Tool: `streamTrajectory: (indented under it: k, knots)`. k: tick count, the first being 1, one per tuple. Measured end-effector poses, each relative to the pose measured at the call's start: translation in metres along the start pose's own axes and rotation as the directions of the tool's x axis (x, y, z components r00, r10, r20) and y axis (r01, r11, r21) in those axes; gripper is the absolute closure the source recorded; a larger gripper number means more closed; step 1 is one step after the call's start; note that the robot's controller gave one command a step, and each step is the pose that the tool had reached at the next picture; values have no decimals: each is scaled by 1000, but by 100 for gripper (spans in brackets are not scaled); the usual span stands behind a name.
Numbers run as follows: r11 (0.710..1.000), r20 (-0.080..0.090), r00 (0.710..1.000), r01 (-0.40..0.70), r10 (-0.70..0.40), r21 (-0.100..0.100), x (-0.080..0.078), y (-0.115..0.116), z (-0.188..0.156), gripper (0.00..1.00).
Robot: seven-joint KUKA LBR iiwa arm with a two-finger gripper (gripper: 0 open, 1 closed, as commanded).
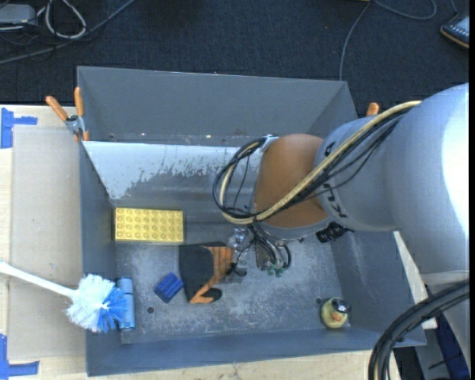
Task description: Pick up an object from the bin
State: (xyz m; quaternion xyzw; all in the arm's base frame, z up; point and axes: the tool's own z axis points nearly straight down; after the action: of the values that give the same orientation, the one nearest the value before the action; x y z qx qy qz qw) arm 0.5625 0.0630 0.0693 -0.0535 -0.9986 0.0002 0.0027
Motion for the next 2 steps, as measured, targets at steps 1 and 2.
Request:
streamTrajectory:
  k: [1, 2]
  knots:
    - [1000, -12, 1000, -3, 3, 2, 3, -2, -19, 100]
    - [998, 1, 998, 70, -70, 0, 6, -30, -28, 100]
